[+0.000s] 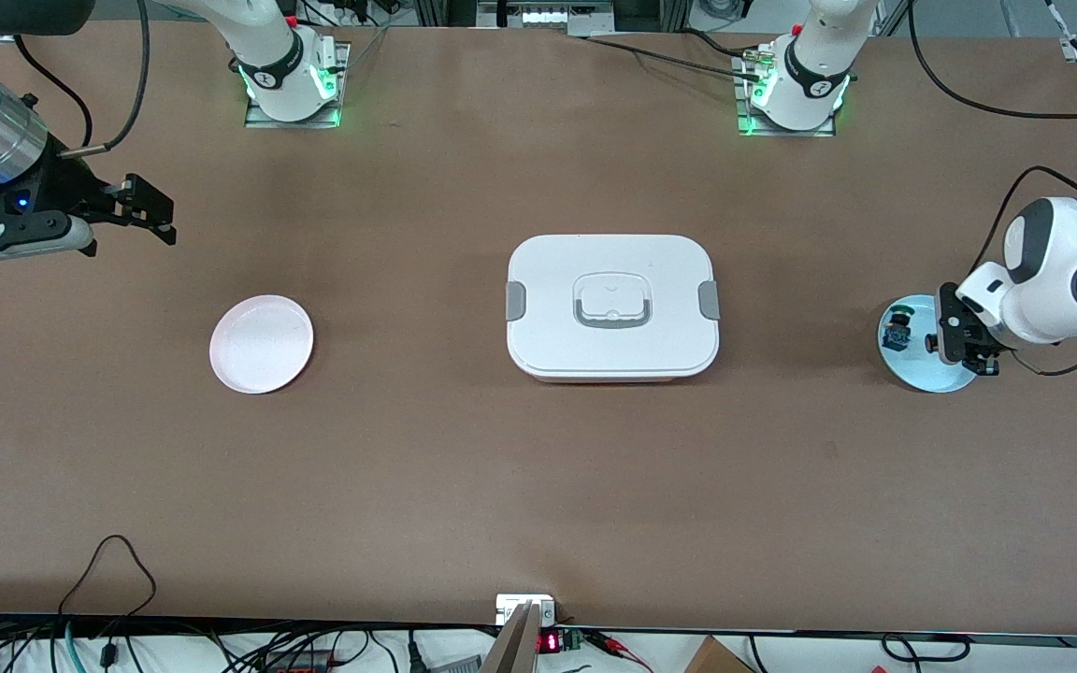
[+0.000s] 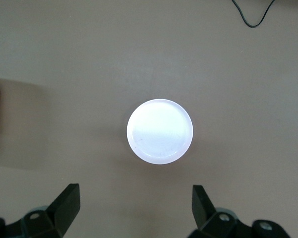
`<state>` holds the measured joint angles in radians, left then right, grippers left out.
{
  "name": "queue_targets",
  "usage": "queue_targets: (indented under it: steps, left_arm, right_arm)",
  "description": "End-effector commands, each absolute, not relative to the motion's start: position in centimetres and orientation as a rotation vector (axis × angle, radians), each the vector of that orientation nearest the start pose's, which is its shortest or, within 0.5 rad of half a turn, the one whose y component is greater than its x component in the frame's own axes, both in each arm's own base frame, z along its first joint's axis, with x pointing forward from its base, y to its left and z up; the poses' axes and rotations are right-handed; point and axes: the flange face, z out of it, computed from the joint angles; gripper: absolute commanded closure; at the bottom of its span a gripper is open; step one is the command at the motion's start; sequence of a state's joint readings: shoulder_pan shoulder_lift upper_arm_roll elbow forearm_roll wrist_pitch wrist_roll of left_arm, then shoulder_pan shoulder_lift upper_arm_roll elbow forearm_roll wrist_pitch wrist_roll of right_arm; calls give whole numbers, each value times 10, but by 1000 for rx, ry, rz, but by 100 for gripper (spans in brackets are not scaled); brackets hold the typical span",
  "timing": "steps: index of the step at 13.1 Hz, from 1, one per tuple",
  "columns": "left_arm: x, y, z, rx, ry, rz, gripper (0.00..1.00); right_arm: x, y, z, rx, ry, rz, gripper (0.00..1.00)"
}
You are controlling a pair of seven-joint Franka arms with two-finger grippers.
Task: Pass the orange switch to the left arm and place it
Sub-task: 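Lower the switch into the dish and open the left gripper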
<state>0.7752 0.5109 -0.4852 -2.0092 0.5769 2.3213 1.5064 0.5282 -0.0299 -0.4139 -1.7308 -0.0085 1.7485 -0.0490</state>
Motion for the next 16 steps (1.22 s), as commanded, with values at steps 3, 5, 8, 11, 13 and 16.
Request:
queue_targets:
  steps: [3, 5, 8, 11, 13, 16]
  left_arm:
    - [565, 188, 198, -2136, 2265, 243, 72]
    - [565, 190, 198, -2139, 2262, 241, 66]
    - [569, 192, 205, -2137, 2247, 235, 52]
    - [574, 189, 228, -2120, 2233, 258, 0]
    - [588, 168, 271, -2147, 2228, 321, 0]
    - [609, 137, 355, -2385, 2086, 466, 0]
  right_arm:
    - [555, 41, 577, -3140, -256, 0, 0]
    - [553, 33, 574, -3142, -237, 50, 0]
    - [549, 36, 577, -3145, -241, 51, 0]
    - [540, 39, 582, -3149, -232, 46, 0]
    - [534, 37, 578, -3151, -225, 27, 0]
    - [536, 30, 573, -3155, -202, 39, 0]
